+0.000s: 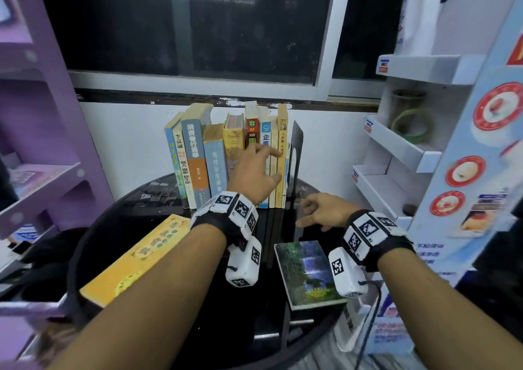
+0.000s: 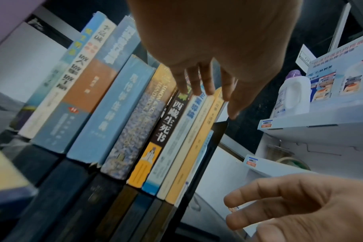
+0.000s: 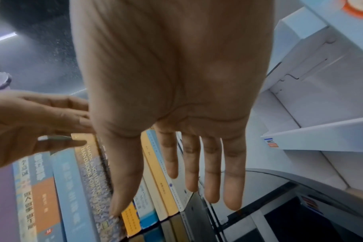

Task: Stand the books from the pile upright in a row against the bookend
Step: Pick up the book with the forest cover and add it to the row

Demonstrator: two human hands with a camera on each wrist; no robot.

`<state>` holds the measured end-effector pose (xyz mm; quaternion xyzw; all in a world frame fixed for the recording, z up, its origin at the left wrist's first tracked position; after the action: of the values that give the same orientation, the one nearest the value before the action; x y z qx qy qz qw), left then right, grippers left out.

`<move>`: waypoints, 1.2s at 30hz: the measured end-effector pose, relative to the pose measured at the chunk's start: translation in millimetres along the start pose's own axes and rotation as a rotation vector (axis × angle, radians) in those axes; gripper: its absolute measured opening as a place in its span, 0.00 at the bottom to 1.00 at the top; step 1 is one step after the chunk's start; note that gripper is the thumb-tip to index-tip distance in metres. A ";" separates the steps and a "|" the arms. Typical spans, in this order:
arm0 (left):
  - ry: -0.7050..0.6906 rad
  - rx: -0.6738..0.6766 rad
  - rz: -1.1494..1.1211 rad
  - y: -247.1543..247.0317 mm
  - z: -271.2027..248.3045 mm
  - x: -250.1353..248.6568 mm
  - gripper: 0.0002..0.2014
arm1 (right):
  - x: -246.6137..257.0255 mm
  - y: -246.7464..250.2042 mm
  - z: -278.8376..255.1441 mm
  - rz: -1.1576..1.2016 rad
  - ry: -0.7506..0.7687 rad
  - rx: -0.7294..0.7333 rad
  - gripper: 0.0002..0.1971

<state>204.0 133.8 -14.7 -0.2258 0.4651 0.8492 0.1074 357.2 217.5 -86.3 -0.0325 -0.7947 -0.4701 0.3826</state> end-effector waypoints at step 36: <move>0.203 0.593 -0.306 -63.3 -43.2 -5.3 0.19 | -5.6 10.1 -42.8 0.323 0.094 -0.054 0.17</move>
<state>245.7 132.2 -79.1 -0.3351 0.6607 0.6244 0.2476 390.0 191.7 -71.2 -0.1482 -0.7474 -0.4246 0.4891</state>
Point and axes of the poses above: each hand's wrist, its own z-axis towards the middle knuckle, its own y-axis out of the back of the hand, x = y × z, the point moved 6 cm from there along z, towards the middle knuckle, and after that the axes turned 6 degrees about z, right-handed, at the moved point
